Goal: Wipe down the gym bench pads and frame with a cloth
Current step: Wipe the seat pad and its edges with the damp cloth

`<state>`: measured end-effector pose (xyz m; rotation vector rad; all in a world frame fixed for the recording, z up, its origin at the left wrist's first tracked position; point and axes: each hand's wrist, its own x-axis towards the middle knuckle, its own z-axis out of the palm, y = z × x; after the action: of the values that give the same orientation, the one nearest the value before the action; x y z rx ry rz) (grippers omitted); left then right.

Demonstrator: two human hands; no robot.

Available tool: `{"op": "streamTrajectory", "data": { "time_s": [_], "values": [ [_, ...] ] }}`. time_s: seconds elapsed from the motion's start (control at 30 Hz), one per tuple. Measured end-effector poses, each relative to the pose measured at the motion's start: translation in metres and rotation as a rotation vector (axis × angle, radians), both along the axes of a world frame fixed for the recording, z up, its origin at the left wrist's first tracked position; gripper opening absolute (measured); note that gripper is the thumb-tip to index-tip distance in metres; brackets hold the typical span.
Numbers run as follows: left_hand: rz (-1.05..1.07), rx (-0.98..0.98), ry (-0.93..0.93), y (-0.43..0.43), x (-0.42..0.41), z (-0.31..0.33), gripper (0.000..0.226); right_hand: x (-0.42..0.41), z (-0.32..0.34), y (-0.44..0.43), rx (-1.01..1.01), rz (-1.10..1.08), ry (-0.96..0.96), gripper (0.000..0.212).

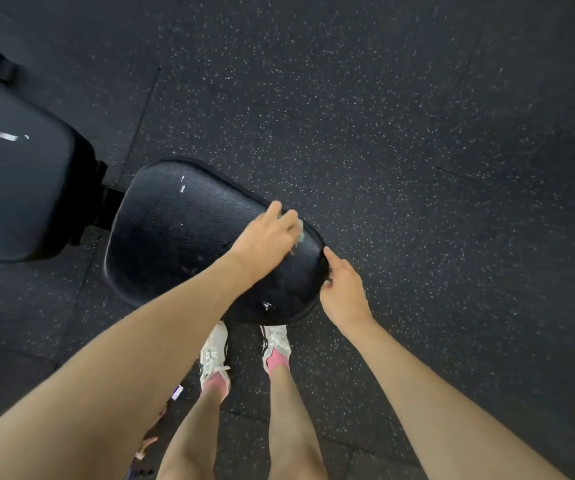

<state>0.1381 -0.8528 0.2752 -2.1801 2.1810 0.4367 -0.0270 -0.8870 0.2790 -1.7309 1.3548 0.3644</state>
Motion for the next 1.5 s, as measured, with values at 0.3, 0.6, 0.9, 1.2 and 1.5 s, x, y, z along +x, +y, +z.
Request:
{"op": "streamTrajectory", "data": {
  "time_s": [0.3, 0.6, 0.9, 1.2, 1.5],
  "values": [
    [0.002, 0.088, 0.054, 0.03, -0.027, 0.001, 0.048, 0.004, 0.003, 0.0, 0.045, -0.084, 0.004, 0.065],
    [0.469, 0.113, 0.188, 0.009, -0.039, -0.001, 0.036, 0.006, 0.002, 0.005, 0.024, -0.064, 0.018, 0.064],
    [0.299, 0.092, 0.209, -0.008, 0.008, 0.0, 0.037, 0.009, 0.009, 0.003, 0.087, -0.023, 0.071, 0.07],
    [0.187, 0.021, 0.417, 0.056, -0.047, -0.018, 0.045, -0.002, 0.004, 0.0, 0.191, -0.398, 0.028, 0.058],
    [0.383, -0.02, 0.351, -0.006, -0.012, -0.011, 0.045, -0.008, -0.005, 0.011, 0.211, -0.618, -0.031, 0.053]
  ]
}}
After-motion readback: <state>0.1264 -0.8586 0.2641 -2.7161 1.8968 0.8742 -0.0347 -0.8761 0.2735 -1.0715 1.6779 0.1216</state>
